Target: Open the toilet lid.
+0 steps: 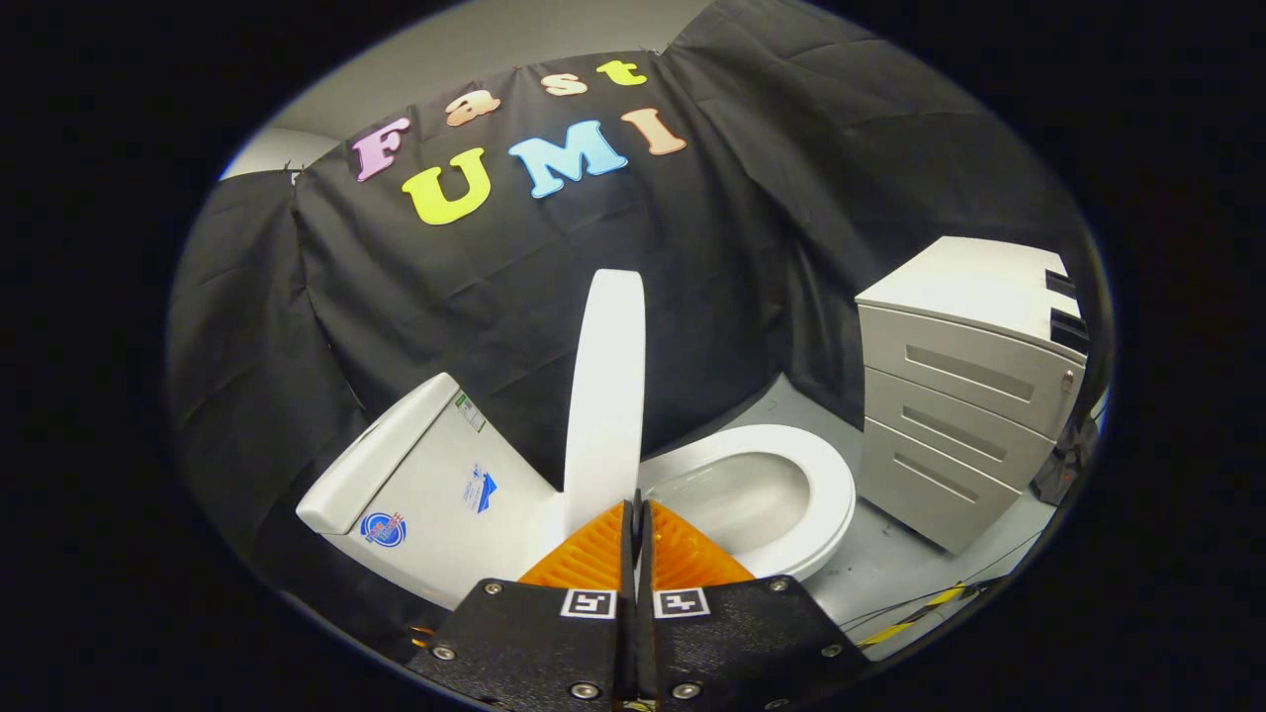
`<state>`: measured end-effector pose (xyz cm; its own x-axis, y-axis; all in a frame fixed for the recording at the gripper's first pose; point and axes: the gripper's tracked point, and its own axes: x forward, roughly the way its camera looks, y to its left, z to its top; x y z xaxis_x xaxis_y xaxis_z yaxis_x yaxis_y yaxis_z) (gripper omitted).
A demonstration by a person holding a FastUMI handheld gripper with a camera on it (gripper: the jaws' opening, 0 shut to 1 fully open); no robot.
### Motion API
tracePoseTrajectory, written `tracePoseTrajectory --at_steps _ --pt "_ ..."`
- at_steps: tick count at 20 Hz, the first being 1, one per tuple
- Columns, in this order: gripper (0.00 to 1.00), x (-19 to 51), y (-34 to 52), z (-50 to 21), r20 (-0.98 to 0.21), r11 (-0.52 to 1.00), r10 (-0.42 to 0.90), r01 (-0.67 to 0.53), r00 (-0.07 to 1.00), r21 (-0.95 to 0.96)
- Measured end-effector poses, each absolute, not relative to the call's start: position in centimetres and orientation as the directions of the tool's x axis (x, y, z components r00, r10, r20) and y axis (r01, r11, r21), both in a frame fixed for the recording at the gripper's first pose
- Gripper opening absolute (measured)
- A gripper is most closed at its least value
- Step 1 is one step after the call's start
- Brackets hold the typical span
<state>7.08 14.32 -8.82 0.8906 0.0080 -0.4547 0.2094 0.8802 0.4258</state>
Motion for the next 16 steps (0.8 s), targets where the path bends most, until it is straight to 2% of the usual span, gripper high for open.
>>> tracePoseTrajectory --at_steps 16 --pt "0.00 7.4 18.1 -6.0 -0.431 0.932 0.034 0.127 0.902 0.340"
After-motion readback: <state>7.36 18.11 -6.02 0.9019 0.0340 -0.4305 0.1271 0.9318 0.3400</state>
